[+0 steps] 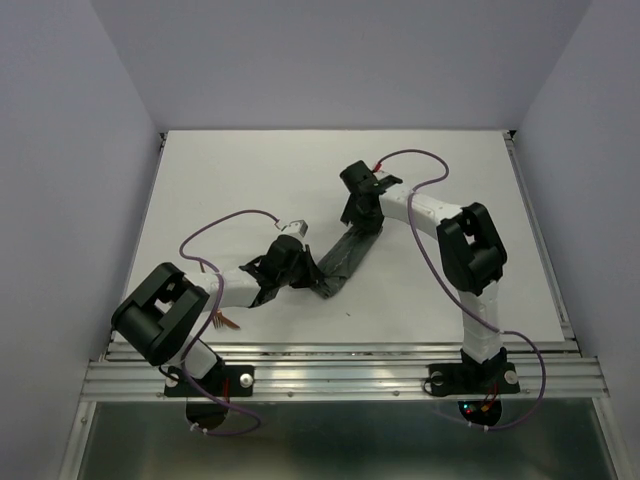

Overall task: Fold the napkin into a case and place the utensils inside
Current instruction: Fold the 2/3-rectangle-folded napkin at the center of the board.

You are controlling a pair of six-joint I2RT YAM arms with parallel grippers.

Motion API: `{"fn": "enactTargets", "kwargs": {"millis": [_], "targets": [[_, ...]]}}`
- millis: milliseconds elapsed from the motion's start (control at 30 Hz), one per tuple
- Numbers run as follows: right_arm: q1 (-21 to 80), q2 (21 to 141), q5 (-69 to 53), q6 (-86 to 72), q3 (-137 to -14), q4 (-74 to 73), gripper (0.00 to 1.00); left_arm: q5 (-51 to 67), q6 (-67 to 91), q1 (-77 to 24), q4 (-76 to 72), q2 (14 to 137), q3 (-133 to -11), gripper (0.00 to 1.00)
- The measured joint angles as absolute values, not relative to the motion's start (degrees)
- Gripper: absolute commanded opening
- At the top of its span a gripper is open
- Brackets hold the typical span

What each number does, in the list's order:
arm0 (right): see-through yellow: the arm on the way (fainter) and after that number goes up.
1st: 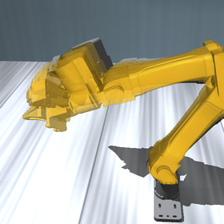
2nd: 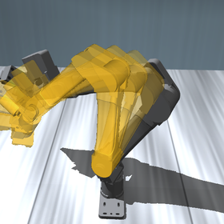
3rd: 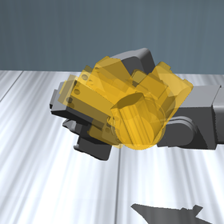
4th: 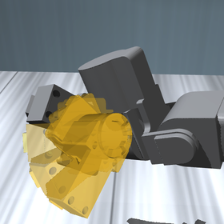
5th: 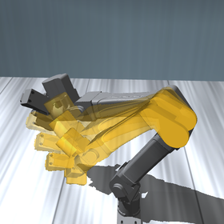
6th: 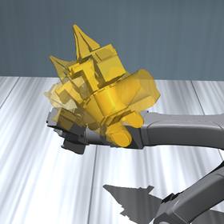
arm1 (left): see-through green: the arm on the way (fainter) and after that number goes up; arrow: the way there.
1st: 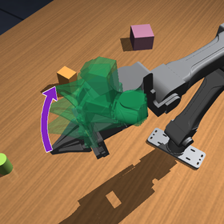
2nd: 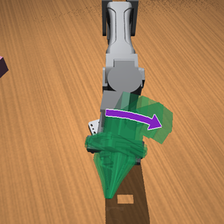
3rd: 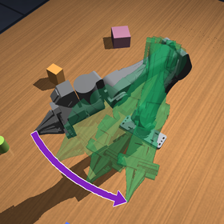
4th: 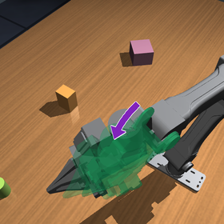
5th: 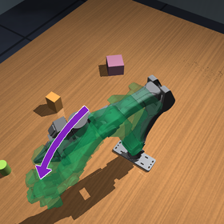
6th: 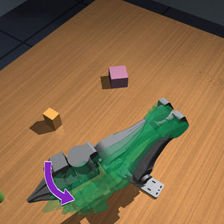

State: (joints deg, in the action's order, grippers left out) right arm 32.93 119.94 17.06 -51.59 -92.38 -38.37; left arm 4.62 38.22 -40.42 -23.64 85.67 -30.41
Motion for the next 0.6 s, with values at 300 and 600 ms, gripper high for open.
{"fn": "enactTargets", "kwargs": {"millis": [300,600], "targets": [[32.58,110.72,16.49,-48.21,-82.54,-31.22,0.63,5.85,38.39,-40.01,-23.66,85.73,-30.39,0.00],[32.58,100.82,14.68,-44.75,-72.79,-23.70,0.26,7.81,38.41,-39.38,-22.74,85.65,-30.41,0.00]]}}
